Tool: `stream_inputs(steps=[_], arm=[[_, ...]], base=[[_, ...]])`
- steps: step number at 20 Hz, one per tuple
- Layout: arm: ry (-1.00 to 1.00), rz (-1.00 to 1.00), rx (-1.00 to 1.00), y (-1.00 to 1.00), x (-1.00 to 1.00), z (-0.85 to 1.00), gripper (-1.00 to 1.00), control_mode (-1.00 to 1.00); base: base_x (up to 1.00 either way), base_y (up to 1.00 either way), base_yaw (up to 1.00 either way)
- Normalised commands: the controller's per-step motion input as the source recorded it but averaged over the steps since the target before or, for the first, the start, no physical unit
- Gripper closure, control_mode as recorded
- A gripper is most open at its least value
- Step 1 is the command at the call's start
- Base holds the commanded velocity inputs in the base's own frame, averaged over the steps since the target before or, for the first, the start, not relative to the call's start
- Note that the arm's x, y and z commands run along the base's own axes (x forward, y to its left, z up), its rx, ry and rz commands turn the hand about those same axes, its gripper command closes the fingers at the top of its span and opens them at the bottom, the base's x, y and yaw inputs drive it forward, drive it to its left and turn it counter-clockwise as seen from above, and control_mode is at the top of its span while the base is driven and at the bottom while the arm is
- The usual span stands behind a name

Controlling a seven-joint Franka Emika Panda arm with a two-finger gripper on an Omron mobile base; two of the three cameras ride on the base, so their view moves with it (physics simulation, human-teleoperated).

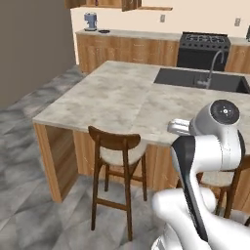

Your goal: Move the hot dog bun to the plate on the dining table and place the condiment next to that plate. Then navigate to the fridge and take the sausage and place it on the plate as well.

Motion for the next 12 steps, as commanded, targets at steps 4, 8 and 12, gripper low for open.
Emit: stream_inputs(steps=[4, 8, 12], arm=[[0.0, 0.0, 0.0, 0.0, 0.0, 0.0, -1.0, 1.0], [0.0, 0.0, 0.0, 0.0, 0.0, 0.0, -1.0, 1.0], [0.0, 0.0, 0.0, 0.0, 0.0, 0.0, -1.0, 1.0]], base=[[0.58, 1.0, 0.06], [0.85, 1.0, 0.0], [0.85, 1.0, -0.01]])
